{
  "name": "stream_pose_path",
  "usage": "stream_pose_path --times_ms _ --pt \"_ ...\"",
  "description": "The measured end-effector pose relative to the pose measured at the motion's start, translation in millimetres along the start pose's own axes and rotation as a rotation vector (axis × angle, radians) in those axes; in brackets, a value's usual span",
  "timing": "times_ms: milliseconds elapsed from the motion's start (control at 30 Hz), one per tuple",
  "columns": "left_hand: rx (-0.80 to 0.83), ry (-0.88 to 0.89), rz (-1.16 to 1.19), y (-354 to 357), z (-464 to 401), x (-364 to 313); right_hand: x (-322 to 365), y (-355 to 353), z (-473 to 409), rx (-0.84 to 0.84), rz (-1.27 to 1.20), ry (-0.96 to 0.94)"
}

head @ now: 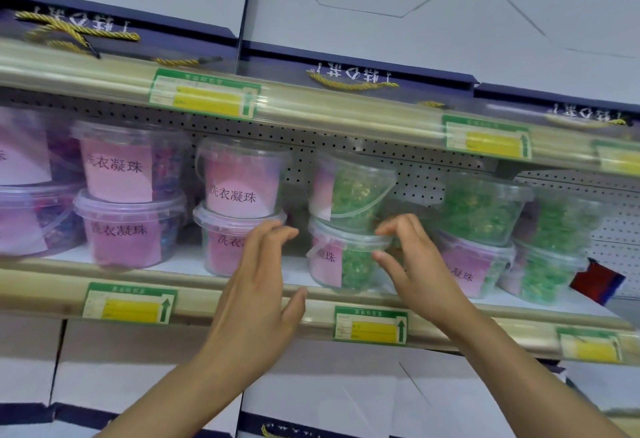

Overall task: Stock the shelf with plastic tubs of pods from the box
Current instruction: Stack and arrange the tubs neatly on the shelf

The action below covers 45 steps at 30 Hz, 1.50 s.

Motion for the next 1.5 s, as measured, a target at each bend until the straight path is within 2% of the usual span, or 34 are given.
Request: stream_pose_path --times_ms 133,267,467,600,700,833,933,1133,1300,1433,1500 --pt "0.066 -0.072 0.089 5.4 -7.7 5.3 -10.6 1.4 -2.7 0.000 0.004 0.116" --pt "0.180 -0.198 0.182 16.1 -24.1 8.4 -6.7 -16.1 -4.2 -0.237 -0.214 0.268" --pt "0.310 -0.403 0.464 43.5 -53.4 5.6 -10.0 3.5 -29.3 -0.154 -0.524 0.514" --pt "0.276 -0.359 0.381 46.0 -51.8 7.9 -15.0 -0.4 -29.2 -0.203 -0.549 0.495" --pt "0.275 -0.336 0.336 45.9 -51.0 7.8 -17.3 2.2 -25.3 -0.179 -0.485 0.490" --pt "0.399 -0.446 0.550 61.5 -51.7 10.9 -13.1 7.3 -9.1 -0.140 -0.341 0.571" --pt "0.405 -0.463 0.606 67.7 -54.3 15.0 -8.5 16.5 -2.2 -0.078 -0.327 0.543" --pt "0.309 -0.384 0.391 52.2 -34.5 2.5 -25.6 20.1 -10.3 -0.010 -0.556 0.503" --pt "0.211 -0.354 0.384 39.3 -16.0 3.0 -25.0 31.7 -22.0 0.096 -0.673 0.427" --pt "0.184 -0.333 0.309 28.9 -13.2 8.6 -29.8 18.4 -15.7 -0.092 -0.559 0.445" --pt "0.197 -0.326 0.289 30.6 -16.9 10.8 -24.1 17.1 -10.5 -0.128 -0.575 0.415"
Point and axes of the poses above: each hand's wrist, its own z-axis away from the middle knuckle, its own y-axis out of the palm, x = y × z, the point moved 8 cm from there along -z, towards the middle knuckle, and after that the axes turned 8 degrees about -y, right-handed, at the moved point
